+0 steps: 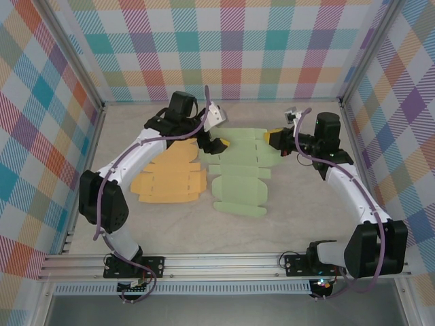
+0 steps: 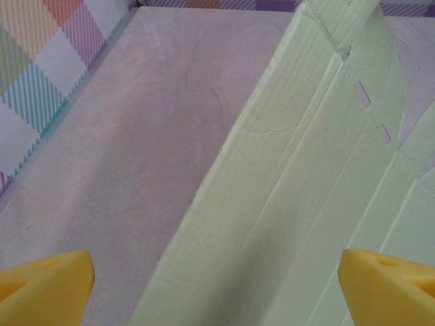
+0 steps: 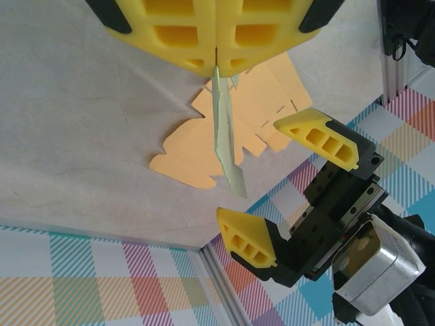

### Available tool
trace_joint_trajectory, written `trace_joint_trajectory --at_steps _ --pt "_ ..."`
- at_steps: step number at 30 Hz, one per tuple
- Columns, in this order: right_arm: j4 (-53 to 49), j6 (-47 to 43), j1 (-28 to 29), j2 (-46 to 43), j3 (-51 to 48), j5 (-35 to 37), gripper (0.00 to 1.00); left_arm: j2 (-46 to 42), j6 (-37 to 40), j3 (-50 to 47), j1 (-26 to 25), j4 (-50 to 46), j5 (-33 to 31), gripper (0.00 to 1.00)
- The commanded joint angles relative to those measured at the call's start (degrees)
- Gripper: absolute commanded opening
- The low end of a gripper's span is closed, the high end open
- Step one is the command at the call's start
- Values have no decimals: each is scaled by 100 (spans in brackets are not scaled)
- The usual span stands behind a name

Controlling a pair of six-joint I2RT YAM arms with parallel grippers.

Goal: Fold the paper box

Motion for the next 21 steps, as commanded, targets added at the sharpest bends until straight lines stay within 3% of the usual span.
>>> trace_joint_trajectory --at_steps 1,7,13,16,21 --pt "139 -251 88 -97 -51 -220 0 78 483 219 4 -622 237 90" --pt "147 -269 134 -80 -30 -236 0 122 501 223 98 -596 124 68" --pt "179 -262 176 3 -29 -211 0 281 552 330 127 -710 -61 37" --pt "178 -256 184 61 0 -163 0 304 613 329 121 -796 -36 34" --pt "193 -271 185 108 15 -55 0 291 650 275 123 -768 -125 12"
